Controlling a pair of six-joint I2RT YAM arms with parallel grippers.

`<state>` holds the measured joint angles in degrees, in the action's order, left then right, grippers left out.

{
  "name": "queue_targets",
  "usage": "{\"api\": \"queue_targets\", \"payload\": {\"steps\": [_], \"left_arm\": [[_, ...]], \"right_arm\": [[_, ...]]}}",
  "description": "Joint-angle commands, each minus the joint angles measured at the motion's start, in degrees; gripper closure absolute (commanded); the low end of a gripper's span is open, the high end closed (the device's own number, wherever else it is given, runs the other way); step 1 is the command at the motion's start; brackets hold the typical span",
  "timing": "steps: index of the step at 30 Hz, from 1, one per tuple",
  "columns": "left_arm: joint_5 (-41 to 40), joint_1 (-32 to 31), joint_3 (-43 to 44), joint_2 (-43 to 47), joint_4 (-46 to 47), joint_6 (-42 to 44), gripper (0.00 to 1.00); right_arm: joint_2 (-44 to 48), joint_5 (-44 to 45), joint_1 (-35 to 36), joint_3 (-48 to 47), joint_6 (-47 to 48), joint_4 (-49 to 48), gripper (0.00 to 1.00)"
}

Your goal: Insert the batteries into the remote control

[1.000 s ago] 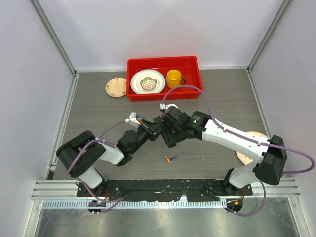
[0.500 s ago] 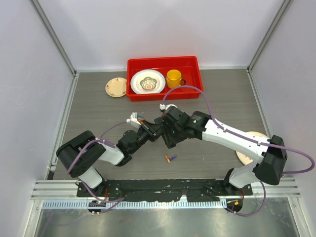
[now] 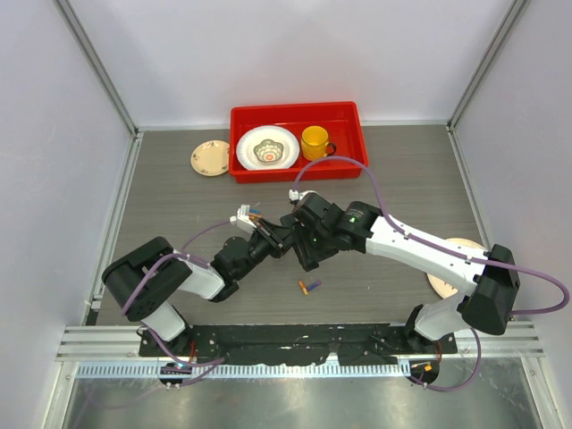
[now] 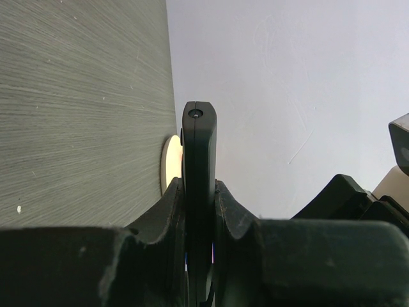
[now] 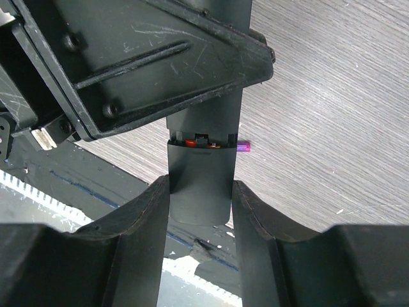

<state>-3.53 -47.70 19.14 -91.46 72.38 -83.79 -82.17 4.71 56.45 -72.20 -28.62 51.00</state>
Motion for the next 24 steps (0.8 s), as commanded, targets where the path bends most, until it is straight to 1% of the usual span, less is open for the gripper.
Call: {"api": "queue_targets", "payload": {"steps": [1,14,24], "left_arm": [[-0.7,-0.2,0.1,1.7,9.4,-0.2,1.00],[1.9,-0.6,0.3,4.4,9.4,-0.1,1.00],[3.4,-1.3,1.3,6.1,7.2,1.2,1.00]], "right_arm": [[-0.3,-1.2,0.2,0.5,0.2,1.5,0.99],[-2.0,-0.9,0.0,1.3,0.8,1.9,0.99],[-3.5,-0.1,-0.5,0.0,1.7,2.9,0.99]]}}
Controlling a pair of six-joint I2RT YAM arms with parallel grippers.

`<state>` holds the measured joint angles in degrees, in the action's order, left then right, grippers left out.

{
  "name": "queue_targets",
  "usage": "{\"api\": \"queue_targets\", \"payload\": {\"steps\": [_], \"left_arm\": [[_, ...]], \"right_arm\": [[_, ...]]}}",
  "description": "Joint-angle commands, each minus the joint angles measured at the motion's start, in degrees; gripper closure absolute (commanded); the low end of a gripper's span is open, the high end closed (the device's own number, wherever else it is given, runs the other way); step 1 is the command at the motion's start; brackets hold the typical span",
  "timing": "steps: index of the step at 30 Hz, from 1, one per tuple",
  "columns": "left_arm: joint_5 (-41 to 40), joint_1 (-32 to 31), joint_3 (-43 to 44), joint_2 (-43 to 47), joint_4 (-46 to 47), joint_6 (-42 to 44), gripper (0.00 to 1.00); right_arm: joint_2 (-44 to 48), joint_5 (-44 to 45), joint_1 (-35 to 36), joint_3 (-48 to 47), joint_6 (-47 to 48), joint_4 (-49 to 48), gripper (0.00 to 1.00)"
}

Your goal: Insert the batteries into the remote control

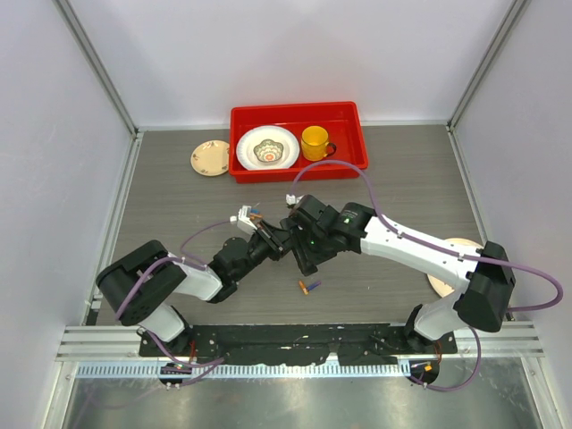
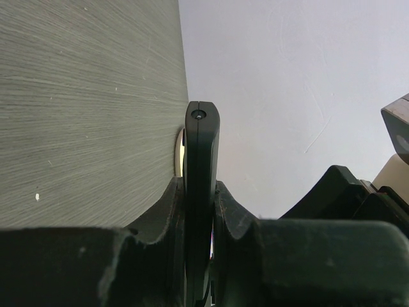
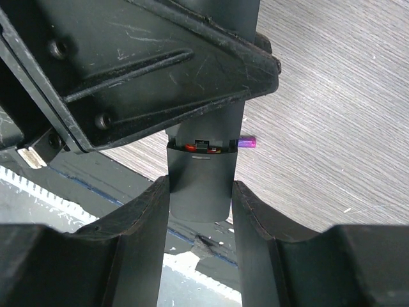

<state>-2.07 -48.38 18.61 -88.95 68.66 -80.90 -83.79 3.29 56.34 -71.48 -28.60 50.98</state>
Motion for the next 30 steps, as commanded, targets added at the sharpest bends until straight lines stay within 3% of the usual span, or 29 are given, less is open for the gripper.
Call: {"api": "queue_targets", "payload": {"steps": [1,30], "left_arm": [[1.9,-0.8,2.0,3.6,10.8,-1.6,1.00],[4.5,-3.7,3.7,3.2,10.4,-1.5,1.00]], "right_arm": [[-2.0,1.3,-0.5,-0.8,2.0,3.0,0.99],[-1.5,3.0,-5.7,-1.7,3.0,0.0,0.99]]}}
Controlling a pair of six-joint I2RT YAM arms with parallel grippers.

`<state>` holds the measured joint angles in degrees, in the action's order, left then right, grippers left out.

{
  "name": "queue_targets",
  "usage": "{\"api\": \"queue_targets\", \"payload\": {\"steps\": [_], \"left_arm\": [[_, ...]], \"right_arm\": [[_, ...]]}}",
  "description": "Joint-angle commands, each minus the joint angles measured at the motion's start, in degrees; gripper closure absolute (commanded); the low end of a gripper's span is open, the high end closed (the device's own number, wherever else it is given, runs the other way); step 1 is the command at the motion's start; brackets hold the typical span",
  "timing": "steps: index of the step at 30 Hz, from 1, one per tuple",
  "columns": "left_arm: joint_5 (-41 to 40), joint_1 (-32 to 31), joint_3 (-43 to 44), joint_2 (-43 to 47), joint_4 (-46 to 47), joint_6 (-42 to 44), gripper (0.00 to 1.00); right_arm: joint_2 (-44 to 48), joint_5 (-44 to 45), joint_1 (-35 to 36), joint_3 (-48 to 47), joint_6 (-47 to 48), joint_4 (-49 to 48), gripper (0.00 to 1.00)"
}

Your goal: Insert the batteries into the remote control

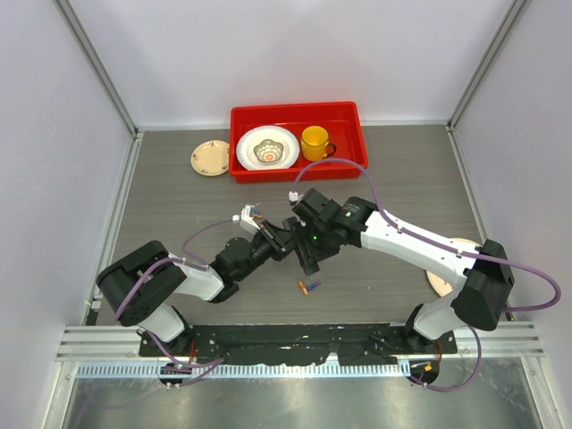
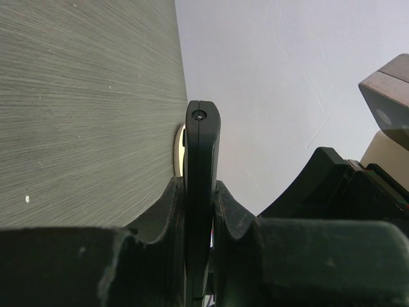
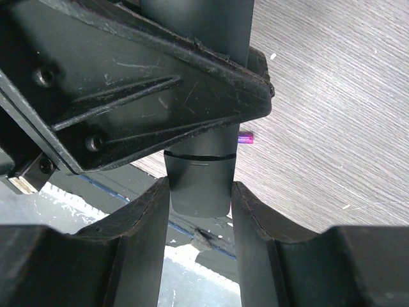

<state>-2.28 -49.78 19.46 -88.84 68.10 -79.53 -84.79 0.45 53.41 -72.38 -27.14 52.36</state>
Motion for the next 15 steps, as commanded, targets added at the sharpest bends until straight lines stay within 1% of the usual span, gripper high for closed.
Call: {"api": "queue_targets", "payload": {"steps": [1,10,15], "left_arm": [[4.7,-2.3,2.9,3.1,11.0,-2.7,1.00],[5.0,-3.0,3.5,2.6,10.8,-2.6,1.00],[5.1,-3.5,3.7,2.3,10.8,-2.7,1.00]], "right_arm": [[-0.5,5.9,-3.1,-0.8,1.8,-1.6,0.99],[-0.9,5.5,-6.1,-2.7,2.8,-3.0,0.99],[-1.3,5.1,-6.4,-2.9,2.7,-4.2,0.99]]}}
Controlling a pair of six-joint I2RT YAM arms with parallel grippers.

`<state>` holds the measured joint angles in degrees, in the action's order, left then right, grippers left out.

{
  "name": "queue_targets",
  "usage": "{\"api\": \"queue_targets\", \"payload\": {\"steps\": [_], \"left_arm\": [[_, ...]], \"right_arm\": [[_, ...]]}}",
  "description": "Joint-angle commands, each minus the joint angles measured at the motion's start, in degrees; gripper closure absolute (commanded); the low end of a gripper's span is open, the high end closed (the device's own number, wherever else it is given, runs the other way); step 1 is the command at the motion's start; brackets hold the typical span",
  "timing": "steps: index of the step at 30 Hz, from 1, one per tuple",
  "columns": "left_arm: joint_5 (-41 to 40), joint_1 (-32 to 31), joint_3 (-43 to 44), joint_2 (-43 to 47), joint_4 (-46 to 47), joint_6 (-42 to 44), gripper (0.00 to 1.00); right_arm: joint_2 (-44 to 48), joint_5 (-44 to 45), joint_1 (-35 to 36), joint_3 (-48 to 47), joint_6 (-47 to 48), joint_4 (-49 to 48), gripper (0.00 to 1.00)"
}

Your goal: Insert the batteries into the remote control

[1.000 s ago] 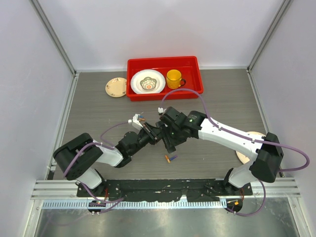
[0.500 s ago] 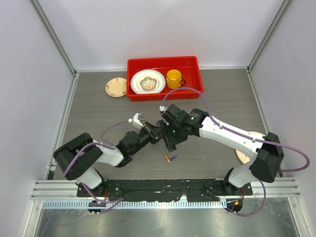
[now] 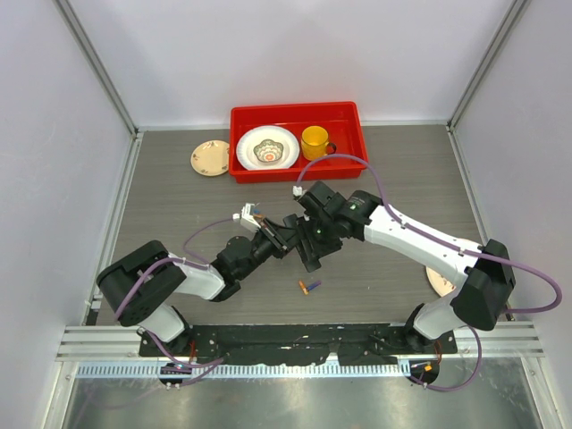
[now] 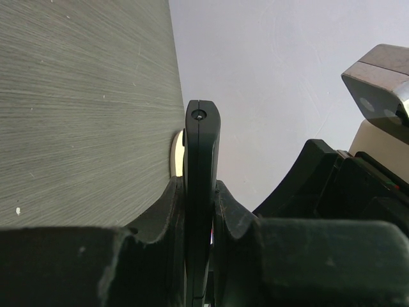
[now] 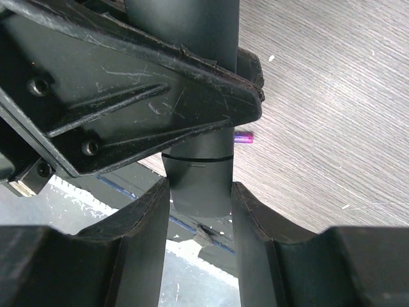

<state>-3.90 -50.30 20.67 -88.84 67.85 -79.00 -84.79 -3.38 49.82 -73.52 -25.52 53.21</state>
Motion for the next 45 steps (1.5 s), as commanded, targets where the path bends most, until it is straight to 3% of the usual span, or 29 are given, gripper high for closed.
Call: {"api": "queue_targets", "payload": {"steps": [1,21,25,31,33,34,35,37,38,42,45], "left_arm": [[6.6,-3.0,2.5,2.2,11.1,-3.1,1.00],[4.4,-3.9,1.7,2.2,10.9,-1.1,1.00],[2.2,-2.0,1.0,5.2,5.2,2.1,1.00],[1.5,3.9,2.5,10.1,-6.7,6.1,1.00],[2.5,5.6,5.4,13.6,-21.4,8.8,1.00],[1.9,6.4,10.9,15.0,-29.0,12.2,1.00],[0.4,6.4,15.2,17.3,-49.5,21.1,1.00],[-8.6,6.1,29.1,16.0,-68.3,30.1,1.00],[-12.9,6.1,33.2,12.9,-83.5,36.8,1.00],[-24.6,6.1,46.9,2.5,-104.5,48.5,1.00],[-31.9,6.1,54.8,-7.4,-115.9,51.6,1.00]], "right_arm": [[-1.3,8.9,-2.9,-1.7,1.1,-5.2,0.99],[-0.5,5.7,-3.2,-3.7,1.5,-7.8,0.99],[4.3,4.6,-3.2,-3.6,2.8,-4.2,0.71],[16.0,6.5,-3.2,-4.2,2.9,2.9,0.57],[20.2,9.9,-3.2,-1.9,2.8,1.8,0.56],[21.2,11.4,-3.2,-0.3,1.7,0.7,0.56],[22.3,13.2,-3.2,3.6,1.0,-2.0,0.56],[24.1,17.7,-3.2,8.0,-0.2,-5.2,0.58],[24.3,19.3,-3.1,11.9,-1.6,-8.0,0.58],[25.9,23.5,-3.1,18.8,-3.6,-14.2,0.60],[27.2,25.5,-3.1,20.3,-3.3,-16.1,0.61]]}}
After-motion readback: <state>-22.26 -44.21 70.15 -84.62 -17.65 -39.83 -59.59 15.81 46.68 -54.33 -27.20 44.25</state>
